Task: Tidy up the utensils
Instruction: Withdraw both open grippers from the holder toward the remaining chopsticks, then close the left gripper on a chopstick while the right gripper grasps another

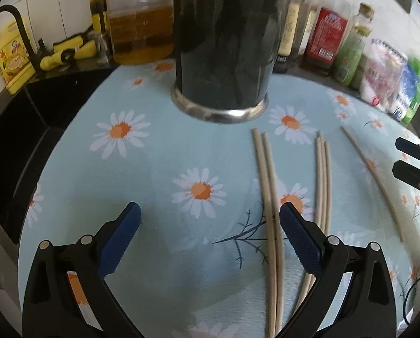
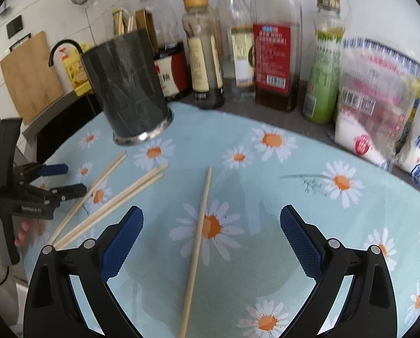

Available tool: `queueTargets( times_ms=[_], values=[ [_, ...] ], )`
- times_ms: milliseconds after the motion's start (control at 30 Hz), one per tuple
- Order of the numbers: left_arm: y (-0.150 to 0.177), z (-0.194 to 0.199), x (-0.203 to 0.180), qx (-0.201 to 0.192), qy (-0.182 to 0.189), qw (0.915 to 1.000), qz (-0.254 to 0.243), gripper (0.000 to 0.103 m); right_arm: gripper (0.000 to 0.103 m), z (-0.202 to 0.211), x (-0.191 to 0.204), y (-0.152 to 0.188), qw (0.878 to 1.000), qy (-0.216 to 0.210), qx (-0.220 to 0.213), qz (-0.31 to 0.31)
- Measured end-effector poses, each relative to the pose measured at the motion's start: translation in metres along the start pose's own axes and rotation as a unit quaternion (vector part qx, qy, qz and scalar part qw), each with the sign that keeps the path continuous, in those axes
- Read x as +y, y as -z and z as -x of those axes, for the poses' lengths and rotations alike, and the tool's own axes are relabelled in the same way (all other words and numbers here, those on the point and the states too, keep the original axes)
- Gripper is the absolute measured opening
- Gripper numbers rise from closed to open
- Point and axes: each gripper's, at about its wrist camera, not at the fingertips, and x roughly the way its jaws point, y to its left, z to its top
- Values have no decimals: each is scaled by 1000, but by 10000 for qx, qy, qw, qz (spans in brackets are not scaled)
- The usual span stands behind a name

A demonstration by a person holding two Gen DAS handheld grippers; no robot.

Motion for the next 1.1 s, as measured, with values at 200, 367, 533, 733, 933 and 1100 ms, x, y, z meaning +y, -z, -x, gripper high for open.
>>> queueTargets(
  times_ms=[200, 367, 533, 733, 933, 1100],
  values=[
    [-3, -2, 2, 117, -101, 9998, 82, 97, 94, -12, -5, 6, 9995, 66, 297, 51],
    [-5, -4, 4, 204, -156, 9996, 87, 97, 94, -22, -6, 10, 9987, 81, 501, 81],
    [-9, -6, 4, 359, -193, 9991, 77, 98, 94, -29, -3, 11, 9975, 303, 608, 197],
    [-12, -11, 5, 527, -262, 9982, -70, 99, 95, -30, -3, 12, 9957, 491, 725, 303],
    [-10, -11, 4, 485, -299, 9984, -15, 98, 94, -32, -7, 9, 9941, 527, 906, 284],
    [-9, -3, -5, 481, -244, 9985, -99, 73, 68, -28, 2, 9, 9938, 472, 941, 371]
  ],
)
